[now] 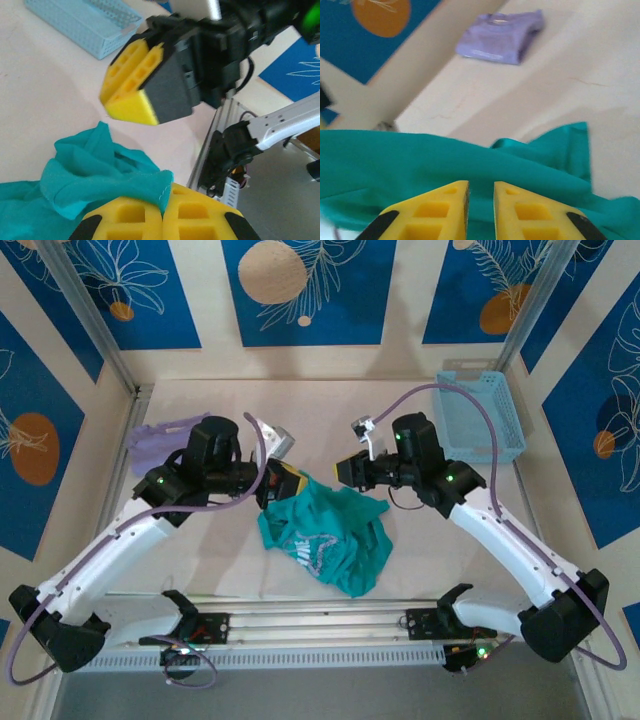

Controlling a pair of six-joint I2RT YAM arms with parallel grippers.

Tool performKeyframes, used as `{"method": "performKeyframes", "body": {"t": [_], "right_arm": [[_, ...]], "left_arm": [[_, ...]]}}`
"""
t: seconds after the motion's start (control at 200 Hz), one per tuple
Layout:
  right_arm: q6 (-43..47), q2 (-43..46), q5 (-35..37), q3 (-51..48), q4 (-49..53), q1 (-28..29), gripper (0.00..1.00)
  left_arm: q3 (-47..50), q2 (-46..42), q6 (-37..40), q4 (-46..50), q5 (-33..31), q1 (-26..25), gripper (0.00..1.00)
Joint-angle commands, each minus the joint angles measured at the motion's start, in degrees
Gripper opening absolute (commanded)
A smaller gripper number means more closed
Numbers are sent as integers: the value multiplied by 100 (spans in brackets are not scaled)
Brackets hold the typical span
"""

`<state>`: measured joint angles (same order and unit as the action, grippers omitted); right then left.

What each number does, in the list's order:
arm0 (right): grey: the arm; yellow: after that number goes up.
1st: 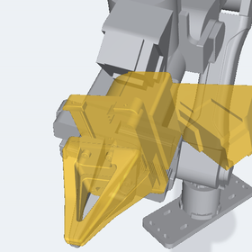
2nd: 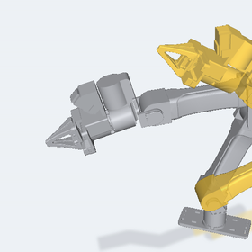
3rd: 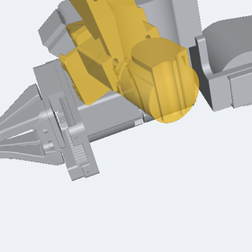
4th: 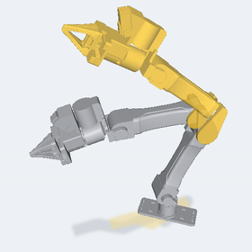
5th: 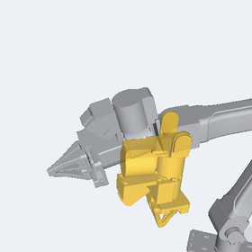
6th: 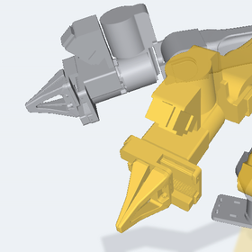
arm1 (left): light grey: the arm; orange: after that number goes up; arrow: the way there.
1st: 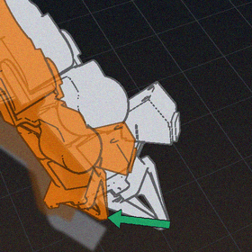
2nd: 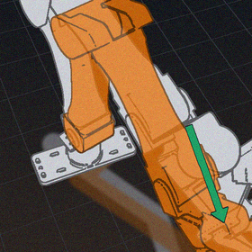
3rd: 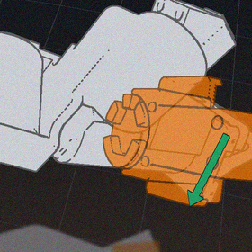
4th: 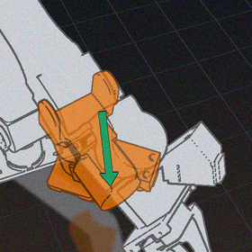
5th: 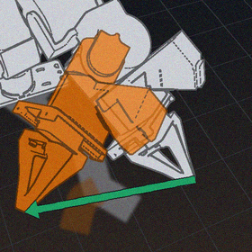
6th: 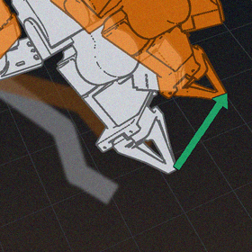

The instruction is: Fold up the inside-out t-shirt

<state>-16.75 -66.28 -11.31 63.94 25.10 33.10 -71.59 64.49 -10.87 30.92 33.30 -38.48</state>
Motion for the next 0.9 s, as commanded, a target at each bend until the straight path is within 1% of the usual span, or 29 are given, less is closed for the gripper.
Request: {"method": "performKeyframes", "body": {"t": [0.0, 0.05, 0.115, 0.175, 0.245, 0.295, 0.405, 0.525, 0.615, 0.645, 0.685, 0.76, 0.795, 0.835, 0.895], "right_arm": [[397, 159, 1162, 169, 901, 133, 25], [603, 439, 1200, 18, 835, 233, 27], [865, 930, 1113, -336, 468, 476, 28], [1003, 1354, 667, -710, 14, 707, 30], [982, 1593, 60, -957, -365, 931, 33], [917, 1583, -33, -1025, -531, 1123, 37], [912, 1332, 348, -1094, -768, 1514, 43], [903, 946, 384, -1014, -1060, 1667, 46], [877, 739, 606, -966, -1190, 1717, 46], [859, 702, 756, -949, -1201, 1713, 44], [845, 666, 926, -937, -1176, 1698, 38], [863, 695, 1037, -950, -1161, 1644, 21], [859, 739, 948, -992, -1203, 1610, 13], [843, 781, 762, -1016, -1241, 1548, 7], [833, 843, 317, -1028, -1220, 1407, 0]], "left_arm": [[59, -78, -307, -415, 689, 89, 0], [73, -60, -324, -399, 649, 110, 0], [84, -42, -336, -379, 593, 131, 0], [67, -19, -370, -343, 559, 156, 0], [20, 35, -394, -260, 471, 159, 0], [-18, 79, -405, -216, 428, 157, 0], [-65, 134, -435, -182, 468, 159, 0], [-73, 108, -437, -153, 443, 161, 0], [-83, 73, -407, -87, 411, 158, 0], [-91, 54, -386, -53, 389, 157, 0], [-83, 39, -378, -25, 366, 165, 0], [-76, -6, -337, 13, 285, 173, 0], [-65, -24, -328, 20, 262, 181, 0], [-57, -40, -325, 23, 240, 195, 0], [-40, -75, -295, 29, 72, 236, 0]]}}
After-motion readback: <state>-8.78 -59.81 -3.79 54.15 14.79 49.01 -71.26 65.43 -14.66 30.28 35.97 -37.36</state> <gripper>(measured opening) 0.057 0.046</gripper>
